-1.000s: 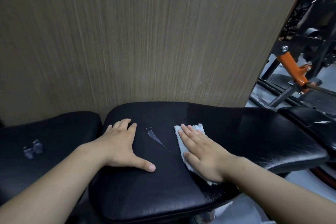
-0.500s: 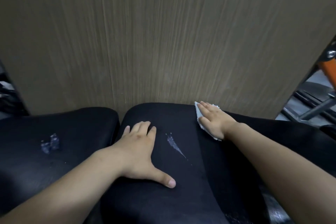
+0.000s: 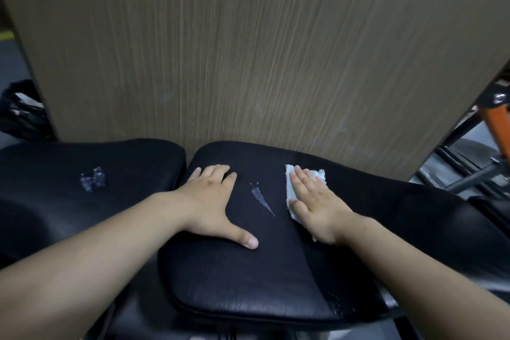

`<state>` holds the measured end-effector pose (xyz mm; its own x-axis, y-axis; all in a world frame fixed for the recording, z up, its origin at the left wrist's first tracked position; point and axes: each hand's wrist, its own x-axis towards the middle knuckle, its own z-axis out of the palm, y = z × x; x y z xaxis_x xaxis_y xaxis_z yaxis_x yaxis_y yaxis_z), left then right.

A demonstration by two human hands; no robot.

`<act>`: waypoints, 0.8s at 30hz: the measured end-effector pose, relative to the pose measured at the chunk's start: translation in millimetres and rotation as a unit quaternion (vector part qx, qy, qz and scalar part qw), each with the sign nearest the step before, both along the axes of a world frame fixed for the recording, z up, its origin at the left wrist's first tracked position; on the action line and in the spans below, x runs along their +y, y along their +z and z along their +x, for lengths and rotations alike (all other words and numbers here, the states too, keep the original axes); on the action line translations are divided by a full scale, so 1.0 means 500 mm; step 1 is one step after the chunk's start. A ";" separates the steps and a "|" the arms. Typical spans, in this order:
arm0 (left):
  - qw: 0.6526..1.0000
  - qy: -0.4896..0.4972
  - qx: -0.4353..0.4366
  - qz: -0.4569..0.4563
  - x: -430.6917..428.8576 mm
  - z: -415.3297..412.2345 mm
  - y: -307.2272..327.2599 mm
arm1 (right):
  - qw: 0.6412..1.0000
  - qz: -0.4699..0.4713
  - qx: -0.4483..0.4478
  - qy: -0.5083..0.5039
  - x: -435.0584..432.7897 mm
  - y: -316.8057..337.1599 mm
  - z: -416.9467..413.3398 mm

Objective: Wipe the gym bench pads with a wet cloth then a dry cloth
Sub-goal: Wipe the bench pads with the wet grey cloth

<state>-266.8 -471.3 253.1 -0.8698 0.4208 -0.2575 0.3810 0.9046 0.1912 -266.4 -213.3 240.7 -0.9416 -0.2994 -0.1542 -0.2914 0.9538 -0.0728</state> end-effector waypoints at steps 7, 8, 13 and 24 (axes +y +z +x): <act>0.998 -0.003 0.052 0.036 -0.013 0.029 -0.003 | 0.998 0.027 -0.024 0.060 -0.031 0.004 0.175; 0.998 -0.003 0.050 0.042 -0.018 0.033 -0.003 | 0.997 0.030 -0.026 0.067 -0.039 0.005 0.197; 0.999 0.012 0.029 0.028 -0.053 0.038 0.010 | 0.997 0.031 -0.035 0.067 -0.085 0.018 0.272; 1.000 0.022 0.009 -0.007 -0.077 0.011 0.008 | 0.997 0.011 -0.018 0.069 -0.117 0.001 0.209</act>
<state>-261.3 -510.0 256.9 -0.8922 0.3779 -0.2475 0.3432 0.9233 0.1725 -162.1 -272.0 241.1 -0.8857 -0.4213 -0.1948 -0.4168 0.9066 -0.0657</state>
